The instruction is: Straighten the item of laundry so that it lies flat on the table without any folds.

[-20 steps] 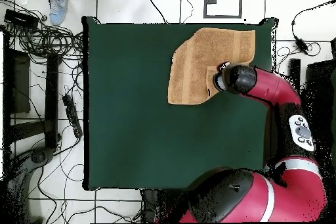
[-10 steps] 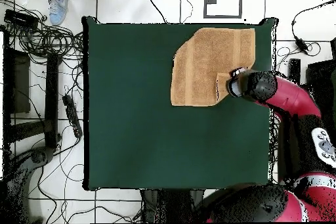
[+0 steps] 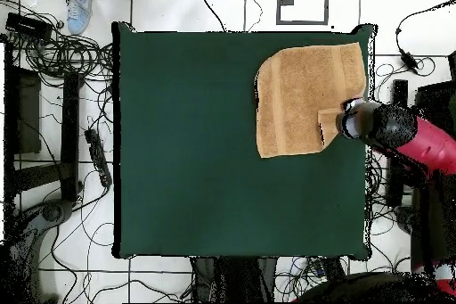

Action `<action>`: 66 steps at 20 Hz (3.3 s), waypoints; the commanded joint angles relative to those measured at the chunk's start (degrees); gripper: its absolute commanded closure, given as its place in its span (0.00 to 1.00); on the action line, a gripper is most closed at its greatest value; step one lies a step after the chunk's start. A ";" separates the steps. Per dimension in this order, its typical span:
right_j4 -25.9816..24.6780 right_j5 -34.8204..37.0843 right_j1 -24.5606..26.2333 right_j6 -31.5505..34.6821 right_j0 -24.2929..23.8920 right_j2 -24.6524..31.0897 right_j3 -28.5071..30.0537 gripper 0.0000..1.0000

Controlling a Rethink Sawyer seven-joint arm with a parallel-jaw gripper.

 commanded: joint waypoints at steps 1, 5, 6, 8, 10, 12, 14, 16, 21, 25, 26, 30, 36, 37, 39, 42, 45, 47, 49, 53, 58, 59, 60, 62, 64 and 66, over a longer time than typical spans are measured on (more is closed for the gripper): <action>-2.66 3.87 0.93 -16.95 -0.15 9.90 7.42 1.00; -3.29 2.36 0.79 -15.27 -0.26 10.30 8.12 0.00; -3.24 2.25 0.77 -14.61 -0.14 10.22 8.20 0.00; -3.27 0.98 0.79 -13.40 -0.04 10.23 8.49 0.00; -3.35 -0.12 0.83 -12.36 0.15 10.09 8.59 0.00; -3.26 -0.08 0.72 -11.45 0.53 9.73 8.56 0.00; -3.10 -0.14 0.55 -10.59 0.87 9.45 8.69 0.00; -3.03 -0.04 0.45 -10.30 1.14 9.39 8.65 0.00; -2.41 0.96 1.45 -9.34 2.23 9.58 7.40 0.00; -1.59 0.36 2.17 -6.67 3.73 9.31 7.25 0.00; -1.45 -0.18 2.31 -5.88 4.11 9.21 7.28 0.00; -0.64 -2.07 2.66 -3.12 5.26 8.92 7.69 0.00; 0.24 -4.44 4.38 -1.78 5.64 9.37 7.51 0.00; 0.28 -4.94 4.72 -1.64 5.65 9.45 7.47 0.00; 0.46 -5.73 5.22 -1.27 5.65 9.61 7.67 0.00; 0.80 -5.72 5.29 -1.28 5.38 9.86 8.06 0.00; 0.77 -5.33 5.38 -1.87 5.17 9.98 8.05 0.00; 0.58 -4.89 5.47 -2.70 4.98 10.12 7.90 0.00; 0.36 -4.60 5.48 -3.27 4.94 10.14 7.75 0.00; 0.03 -3.25 5.54 -4.37 4.89 9.99 7.44 0.00; 0.07 -2.34 5.48 -2.98 5.61 8.62 7.48 0.00; 0.12 -2.43 5.56 -2.51 5.74 8.34 7.53 0.00; 0.11 -2.48 5.67 -2.16 5.86 8.09 7.57 0.00; 0.07 -2.67 5.91 -1.34 6.19 7.52 7.66 0.00; -0.07 -3.37 6.33 -0.76 6.37 7.18 7.79 0.00; -0.27 -3.74 6.96 -0.72 6.38 6.97 7.54 0.00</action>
